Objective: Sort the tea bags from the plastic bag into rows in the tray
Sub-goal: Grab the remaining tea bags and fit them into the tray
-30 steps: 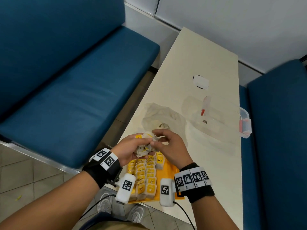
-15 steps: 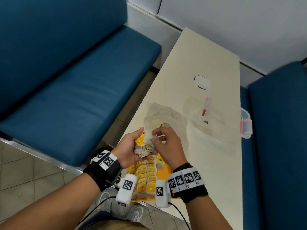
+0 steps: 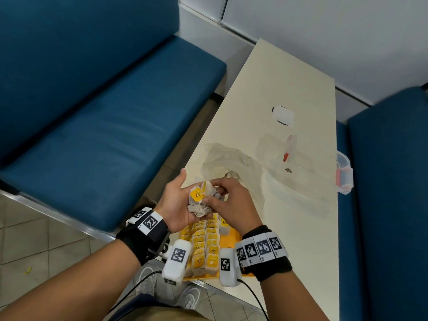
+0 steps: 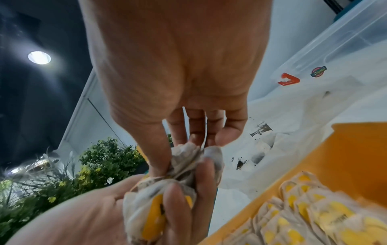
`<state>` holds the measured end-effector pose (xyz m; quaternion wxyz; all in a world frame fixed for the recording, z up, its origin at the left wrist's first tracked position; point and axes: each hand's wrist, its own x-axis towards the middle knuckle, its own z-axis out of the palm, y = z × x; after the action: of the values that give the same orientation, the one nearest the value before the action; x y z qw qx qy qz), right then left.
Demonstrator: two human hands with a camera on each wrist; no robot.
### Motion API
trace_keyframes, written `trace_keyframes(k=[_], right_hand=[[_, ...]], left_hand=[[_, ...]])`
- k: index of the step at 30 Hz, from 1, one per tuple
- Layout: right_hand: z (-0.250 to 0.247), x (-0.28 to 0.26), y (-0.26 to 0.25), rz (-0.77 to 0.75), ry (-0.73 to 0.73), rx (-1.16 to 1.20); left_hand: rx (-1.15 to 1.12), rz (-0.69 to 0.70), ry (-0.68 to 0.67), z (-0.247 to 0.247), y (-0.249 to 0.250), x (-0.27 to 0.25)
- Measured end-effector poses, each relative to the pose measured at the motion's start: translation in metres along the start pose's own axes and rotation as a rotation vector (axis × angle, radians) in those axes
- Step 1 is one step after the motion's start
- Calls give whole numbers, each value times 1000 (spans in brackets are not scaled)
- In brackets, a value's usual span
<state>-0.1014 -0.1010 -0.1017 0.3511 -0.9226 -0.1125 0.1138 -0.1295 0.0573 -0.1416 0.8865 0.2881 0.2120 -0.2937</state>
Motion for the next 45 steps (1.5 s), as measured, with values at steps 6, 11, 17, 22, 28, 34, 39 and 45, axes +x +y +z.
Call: trace_keyframes(k=[6, 11, 17, 22, 28, 34, 39, 45], right_hand=[[0, -1, 3, 35, -41, 128], [-7, 4, -1, 91, -45, 313], [-10, 11, -1, 65, -114, 242], [-11, 11, -5, 19, -200, 149], [-12, 10, -8, -69, -278, 23], [-9, 6, -4, -160, -161, 80], [-4, 4, 2, -253, -50, 81], [-12, 2, 6, -263, -8, 151]], left_hand=[[177, 58, 35, 3, -2, 0], [216, 94, 46, 3, -1, -1], [253, 41, 43, 7, 3, -4], [200, -26, 37, 5, 3, -5], [160, -111, -14, 4, 10, -6], [171, -121, -21, 2, 11, -4], [131, -105, 18, 1, 10, -3], [125, -61, 44, -2, 9, -3]])
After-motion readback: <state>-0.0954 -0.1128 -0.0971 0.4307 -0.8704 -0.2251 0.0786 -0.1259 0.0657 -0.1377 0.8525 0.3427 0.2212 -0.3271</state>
